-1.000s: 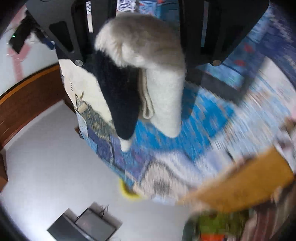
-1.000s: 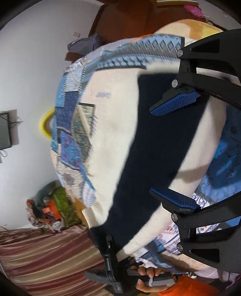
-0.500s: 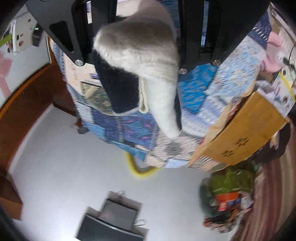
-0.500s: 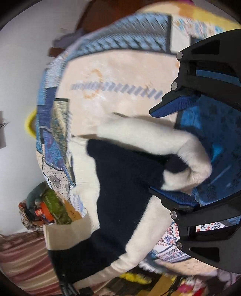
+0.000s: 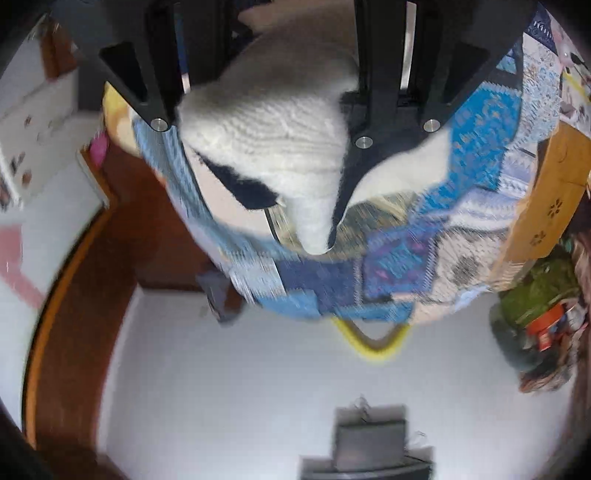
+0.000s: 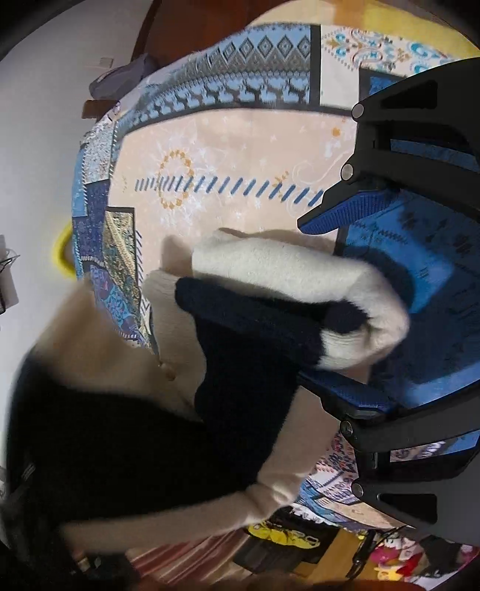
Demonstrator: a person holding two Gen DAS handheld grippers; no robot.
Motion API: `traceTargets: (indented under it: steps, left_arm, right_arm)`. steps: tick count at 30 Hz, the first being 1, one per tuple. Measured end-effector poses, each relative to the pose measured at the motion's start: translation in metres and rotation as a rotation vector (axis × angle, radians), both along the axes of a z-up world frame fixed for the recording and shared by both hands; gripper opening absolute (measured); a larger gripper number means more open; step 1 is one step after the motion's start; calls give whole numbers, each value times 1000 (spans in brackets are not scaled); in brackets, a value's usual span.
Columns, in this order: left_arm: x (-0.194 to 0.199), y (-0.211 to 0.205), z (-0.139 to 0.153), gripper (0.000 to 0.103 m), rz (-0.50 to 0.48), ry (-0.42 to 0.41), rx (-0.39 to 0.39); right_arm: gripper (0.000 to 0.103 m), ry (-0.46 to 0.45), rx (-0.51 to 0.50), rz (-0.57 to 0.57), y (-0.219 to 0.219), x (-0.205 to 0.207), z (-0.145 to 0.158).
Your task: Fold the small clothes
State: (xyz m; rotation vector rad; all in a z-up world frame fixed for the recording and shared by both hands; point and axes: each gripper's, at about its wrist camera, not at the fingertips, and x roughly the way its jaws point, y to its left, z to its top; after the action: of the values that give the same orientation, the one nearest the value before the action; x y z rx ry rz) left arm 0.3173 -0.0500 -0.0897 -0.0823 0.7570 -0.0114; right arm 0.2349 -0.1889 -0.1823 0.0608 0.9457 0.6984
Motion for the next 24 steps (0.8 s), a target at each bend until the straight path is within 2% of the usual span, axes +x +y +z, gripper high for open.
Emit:
traceTargets:
  steps: [3, 6, 9, 11, 14, 16, 18, 20, 24]
  left_arm:
    - [-10, -22, -28, 26, -74, 88, 7]
    - [-22, -33, -43, 29, -122, 150, -2]
    - [-31, -44, -48, 37, -167, 201, 13]
    - [-37, -46, -45, 42, -184, 213, 29]
    - [-47, -47, -34, 59, -200, 206, 18]
    - [-57, -41, -21, 74, -215, 180, -44]
    - [-65, -33, -6, 80, -211, 150, -95]
    - [-70, -23, 10, 81, -206, 112, -123]
    - [-75, 8, 33, 86, -164, 38, -78]
  right_arm:
    - [71, -22, -5, -8, -14, -7, 6]
    - [71, -39, -16, -20, -28, -9, 11]
    - [71, -78, -63, -54, -43, -16, 18]
    - [71, -88, -58, -67, -49, -18, 24]
    - [71, -116, -53, -83, -57, -22, 34]
    - [71, -144, -50, -91, -58, -24, 45]
    - [71, -179, -40, -98, -58, -26, 57]
    - [71, -200, -25, -100, -56, -26, 66]
    - [71, -248, 2, -77, -45, -30, 87]
